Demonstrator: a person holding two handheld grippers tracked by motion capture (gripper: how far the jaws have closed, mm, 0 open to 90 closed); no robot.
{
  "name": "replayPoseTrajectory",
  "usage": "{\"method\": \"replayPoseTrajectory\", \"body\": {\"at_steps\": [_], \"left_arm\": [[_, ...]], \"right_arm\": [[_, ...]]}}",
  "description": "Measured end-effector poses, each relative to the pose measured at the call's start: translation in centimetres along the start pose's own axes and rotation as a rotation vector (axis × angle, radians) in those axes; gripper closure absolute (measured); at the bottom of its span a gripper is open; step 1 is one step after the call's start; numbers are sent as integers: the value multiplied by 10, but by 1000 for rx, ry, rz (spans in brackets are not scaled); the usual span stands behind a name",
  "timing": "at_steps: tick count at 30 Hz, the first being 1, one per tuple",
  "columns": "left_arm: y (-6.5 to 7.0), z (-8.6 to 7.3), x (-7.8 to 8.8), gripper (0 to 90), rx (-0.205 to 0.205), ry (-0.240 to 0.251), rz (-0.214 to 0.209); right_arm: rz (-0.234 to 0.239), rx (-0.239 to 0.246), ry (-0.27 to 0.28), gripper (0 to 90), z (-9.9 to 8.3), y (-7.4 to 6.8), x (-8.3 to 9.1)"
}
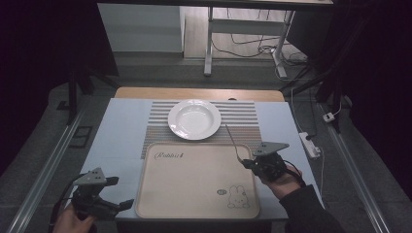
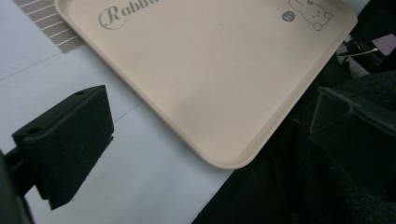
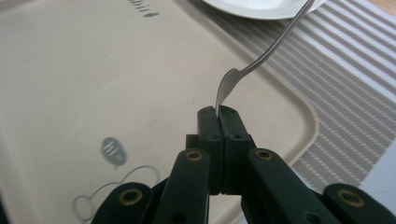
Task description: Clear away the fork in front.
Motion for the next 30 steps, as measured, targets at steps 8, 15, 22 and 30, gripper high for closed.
{"method": "replayPoseTrajectory", "body": {"at_steps": [8, 15, 22, 30], "left_arm": [[-1, 14, -17, 0, -44, -24, -42], [-4, 29, -31, 0, -90, -48, -73], [-7, 47, -47, 0, -134, -68, -95], [-2, 67, -67, 0, -221, -98, -111]], "right_arm": [[69, 14, -13, 900, -14, -19, 5], [142, 25, -21, 900, -20, -37, 6], [238, 75, -22, 900, -22, -55, 6], [277, 107, -45, 900, -21, -70, 0]]}}
Point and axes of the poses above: each handheld gripper's, and its own axes: x roughly backward along the jaws, z roughly out of its top, y roughly to its right, the point moved 1 cm from there along -x, roughly forward along the jaws, and after that the axes turned 9 degrees about -x, right-handed, at the moved point
